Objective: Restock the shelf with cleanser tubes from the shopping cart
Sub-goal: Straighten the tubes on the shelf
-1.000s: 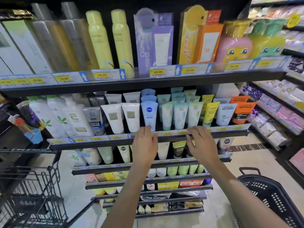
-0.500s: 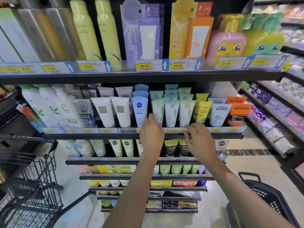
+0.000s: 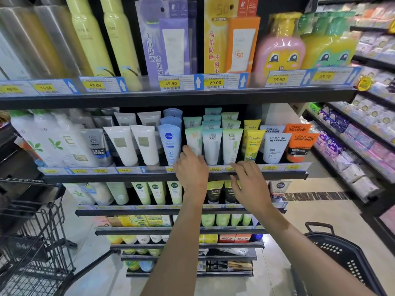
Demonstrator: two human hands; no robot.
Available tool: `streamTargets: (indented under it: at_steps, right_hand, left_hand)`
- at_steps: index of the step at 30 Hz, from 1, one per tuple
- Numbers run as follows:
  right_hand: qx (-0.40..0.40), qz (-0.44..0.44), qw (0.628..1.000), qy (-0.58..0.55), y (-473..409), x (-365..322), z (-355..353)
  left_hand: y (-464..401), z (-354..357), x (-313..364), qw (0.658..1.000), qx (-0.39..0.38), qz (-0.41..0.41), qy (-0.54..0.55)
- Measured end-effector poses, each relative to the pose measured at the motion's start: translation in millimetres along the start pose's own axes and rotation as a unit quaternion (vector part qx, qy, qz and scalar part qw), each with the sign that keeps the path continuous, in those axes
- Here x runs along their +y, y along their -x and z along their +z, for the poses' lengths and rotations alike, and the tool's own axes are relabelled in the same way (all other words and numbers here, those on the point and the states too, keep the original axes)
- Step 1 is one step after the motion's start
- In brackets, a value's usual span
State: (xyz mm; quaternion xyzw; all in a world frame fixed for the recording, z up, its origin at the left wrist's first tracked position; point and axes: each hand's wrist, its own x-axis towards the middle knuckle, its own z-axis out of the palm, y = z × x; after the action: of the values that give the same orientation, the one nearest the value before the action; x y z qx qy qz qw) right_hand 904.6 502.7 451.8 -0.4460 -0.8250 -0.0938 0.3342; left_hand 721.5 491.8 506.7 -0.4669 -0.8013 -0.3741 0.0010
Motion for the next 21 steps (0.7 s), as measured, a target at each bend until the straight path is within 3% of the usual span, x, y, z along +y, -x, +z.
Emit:
streamTargets:
  at_steps: [21]
  right_hand:
    - [0.003, 0.007, 1.0, -0.029, 2.8, 3.6, 3.1]
  left_hand:
    - [-10.4, 8.7, -3.0, 1.0, 0.0, -0.028, -0.009]
